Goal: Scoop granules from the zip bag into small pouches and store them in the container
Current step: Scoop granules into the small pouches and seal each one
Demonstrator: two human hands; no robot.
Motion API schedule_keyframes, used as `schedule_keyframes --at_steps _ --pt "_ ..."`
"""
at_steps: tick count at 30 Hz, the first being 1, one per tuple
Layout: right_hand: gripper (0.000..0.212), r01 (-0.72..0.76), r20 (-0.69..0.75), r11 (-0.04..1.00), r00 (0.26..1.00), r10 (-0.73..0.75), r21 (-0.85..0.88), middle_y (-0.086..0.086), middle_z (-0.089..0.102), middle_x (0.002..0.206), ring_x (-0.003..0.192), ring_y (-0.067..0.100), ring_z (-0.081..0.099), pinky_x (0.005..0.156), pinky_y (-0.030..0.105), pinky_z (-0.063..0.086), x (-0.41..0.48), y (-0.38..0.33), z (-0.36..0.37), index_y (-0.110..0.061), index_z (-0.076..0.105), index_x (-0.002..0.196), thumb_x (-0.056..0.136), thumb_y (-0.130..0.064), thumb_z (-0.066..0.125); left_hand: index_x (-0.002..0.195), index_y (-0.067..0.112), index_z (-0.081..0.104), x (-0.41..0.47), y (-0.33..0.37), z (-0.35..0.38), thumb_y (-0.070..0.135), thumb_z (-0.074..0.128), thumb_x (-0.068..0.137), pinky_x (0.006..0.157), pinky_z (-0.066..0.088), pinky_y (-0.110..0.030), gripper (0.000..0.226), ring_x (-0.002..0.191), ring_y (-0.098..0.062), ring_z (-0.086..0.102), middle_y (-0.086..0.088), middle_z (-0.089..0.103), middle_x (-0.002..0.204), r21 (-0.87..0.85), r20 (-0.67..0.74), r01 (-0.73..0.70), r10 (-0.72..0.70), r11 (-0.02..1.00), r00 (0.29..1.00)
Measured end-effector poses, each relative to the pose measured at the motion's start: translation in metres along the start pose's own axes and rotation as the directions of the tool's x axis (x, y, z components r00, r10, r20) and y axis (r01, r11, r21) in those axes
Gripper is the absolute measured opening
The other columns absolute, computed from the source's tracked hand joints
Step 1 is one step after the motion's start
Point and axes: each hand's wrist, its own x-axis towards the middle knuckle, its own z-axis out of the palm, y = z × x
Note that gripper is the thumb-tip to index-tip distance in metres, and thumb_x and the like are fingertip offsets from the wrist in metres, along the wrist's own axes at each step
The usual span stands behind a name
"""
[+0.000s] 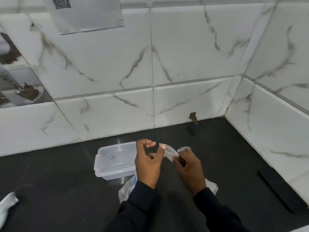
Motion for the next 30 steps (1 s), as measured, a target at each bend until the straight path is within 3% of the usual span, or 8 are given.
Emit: schedule_keyframes --at_steps 3,5,9,12,17,19,24,30 --pt "0.048 0.11 0.02 0.994 0.994 -0.109 -0.03 -0.016 0.044 0.074 0.068 0.0 0.048 0.061 0.01 0.037 -0.011 -0.022 0.013 -0.04 0.041 0.066 0.087 -0.01 0.071 0.089 0.023 0.055 -0.004 0.009 -0.026 0.013 0.078 0.08 0.071 0.061 -0.05 0.026 0.068 -0.03 0.071 0.002 0.067 0.1 0.093 -0.015 -0.009 0.01 0.996 1.0" --pt "0.03 0.147 0.072 0.988 0.987 -0.144 -0.046 -0.019 0.044 0.078 0.069 -0.002 0.048 0.062 0.009 0.037 -0.019 -0.029 0.024 -0.03 0.055 0.071 0.087 -0.011 0.072 0.079 0.019 0.059 -0.005 0.008 -0.043 0.003 0.074 0.078 0.071 0.06 -0.051 0.023 0.068 -0.031 0.069 0.001 0.07 0.092 0.171 -0.016 -0.009 0.012 0.985 1.0" --pt "0.012 0.166 0.222 0.986 0.96 -0.168 0.026 -0.02 0.049 0.085 0.074 0.002 0.057 0.066 0.009 0.042 -0.031 -0.039 0.04 -0.021 0.065 0.081 0.089 -0.015 0.071 0.074 0.011 0.071 -0.013 0.006 -0.075 -0.006 0.07 0.076 0.075 0.059 -0.033 0.017 0.069 -0.005 0.07 0.005 0.074 0.079 0.259 -0.032 0.049 -0.042 0.965 0.999" --pt "0.011 0.158 0.327 0.978 0.925 -0.196 0.137 -0.014 0.057 0.093 0.081 0.011 0.063 0.068 0.018 0.051 -0.033 -0.052 0.044 -0.022 0.07 0.097 0.087 -0.017 0.07 0.082 0.016 0.077 -0.015 0.002 -0.099 0.0 0.072 0.08 0.079 0.059 -0.025 0.017 0.08 -0.004 0.07 0.009 0.075 0.087 0.346 -0.049 0.032 -0.016 0.938 0.999" --pt "0.021 0.068 0.376 0.982 0.918 -0.13 0.175 -0.008 0.063 0.078 0.076 0.009 0.063 0.065 0.015 0.047 -0.016 -0.095 0.053 -0.025 0.072 0.077 0.085 -0.044 0.069 0.085 0.015 0.079 -0.015 0.004 -0.125 0.004 0.072 0.081 0.077 0.051 -0.006 0.014 0.088 0.001 0.067 0.014 0.071 0.102 0.574 0.044 -0.171 0.178 0.801 0.983" --pt "0.02 0.1 0.423 0.987 0.894 -0.146 0.128 -0.008 0.063 0.072 0.073 0.009 0.062 0.063 0.014 0.045 -0.008 -0.106 0.058 -0.024 0.071 0.071 0.084 -0.039 0.071 0.085 0.015 0.08 -0.014 0.007 -0.133 0.004 0.07 0.082 0.075 0.047 -0.001 0.015 0.089 0.001 0.066 0.018 0.067 0.108 0.609 0.078 -0.191 0.181 0.77 0.98" --pt "0.017 0.14 0.453 0.989 0.879 -0.15 0.056 -0.006 0.06 0.067 0.065 0.012 0.059 0.06 0.021 0.044 0.004 -0.11 0.066 -0.021 0.062 0.062 0.078 -0.023 0.067 0.09 0.016 0.08 -0.012 0.014 -0.152 -0.004 0.059 0.077 0.076 0.051 -0.007 0.031 0.086 0.003 0.067 0.018 0.072 0.105 0.594 0.163 -0.216 0.147 0.775 0.976" --pt "0.042 0.095 0.485 0.995 0.871 -0.082 -0.003 -0.003 0.059 0.071 0.07 0.008 0.057 0.071 0.023 0.05 0.011 -0.082 0.07 -0.014 0.061 0.064 0.09 -0.046 0.064 0.078 0.018 0.079 -0.009 -0.011 -0.2 0.001 0.066 0.077 0.077 0.052 -0.011 0.021 0.084 0.001 0.069 0.015 0.075 0.09 0.605 0.105 -0.066 0.003 0.793 0.994"
